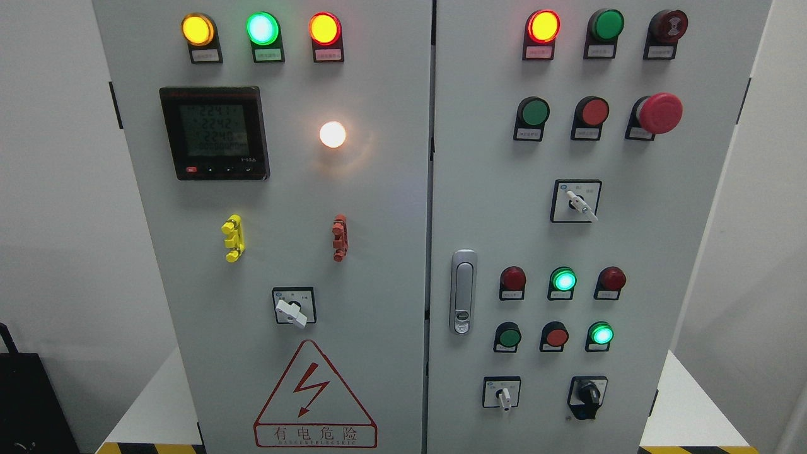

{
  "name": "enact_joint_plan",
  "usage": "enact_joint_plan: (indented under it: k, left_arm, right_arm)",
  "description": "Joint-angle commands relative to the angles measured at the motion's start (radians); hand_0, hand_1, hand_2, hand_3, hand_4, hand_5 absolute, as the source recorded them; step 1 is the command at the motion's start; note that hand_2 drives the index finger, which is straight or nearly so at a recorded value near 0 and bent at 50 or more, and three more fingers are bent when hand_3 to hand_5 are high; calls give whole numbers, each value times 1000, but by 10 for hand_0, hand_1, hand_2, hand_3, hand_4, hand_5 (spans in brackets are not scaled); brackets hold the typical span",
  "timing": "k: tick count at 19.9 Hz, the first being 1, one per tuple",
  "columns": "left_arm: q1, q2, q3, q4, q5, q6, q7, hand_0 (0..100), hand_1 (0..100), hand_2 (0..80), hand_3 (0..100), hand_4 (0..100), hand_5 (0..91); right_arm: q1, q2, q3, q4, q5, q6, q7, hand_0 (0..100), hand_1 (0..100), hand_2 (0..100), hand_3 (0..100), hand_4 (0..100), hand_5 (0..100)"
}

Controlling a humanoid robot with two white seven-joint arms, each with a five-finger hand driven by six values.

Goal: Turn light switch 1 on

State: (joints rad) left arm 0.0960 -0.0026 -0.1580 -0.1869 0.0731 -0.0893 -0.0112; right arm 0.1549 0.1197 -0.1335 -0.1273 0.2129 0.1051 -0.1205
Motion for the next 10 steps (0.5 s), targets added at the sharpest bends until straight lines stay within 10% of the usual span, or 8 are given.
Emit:
enact_joint_plan:
  k: [1, 10]
  left_arm:
    - [-9, -31, -61, 176, -4, 3, 7, 22, 86, 0, 0, 0, 0]
    - [-9, -33, -64, 176, -6, 2, 0, 26, 72, 0, 0, 0, 0]
  right_arm:
    - [0, 0, 0, 0, 0, -1, -1, 54, 0, 0, 0, 0, 0]
    - [0, 0, 0, 0, -1, -1, 1, 55, 0, 0, 0, 0, 0]
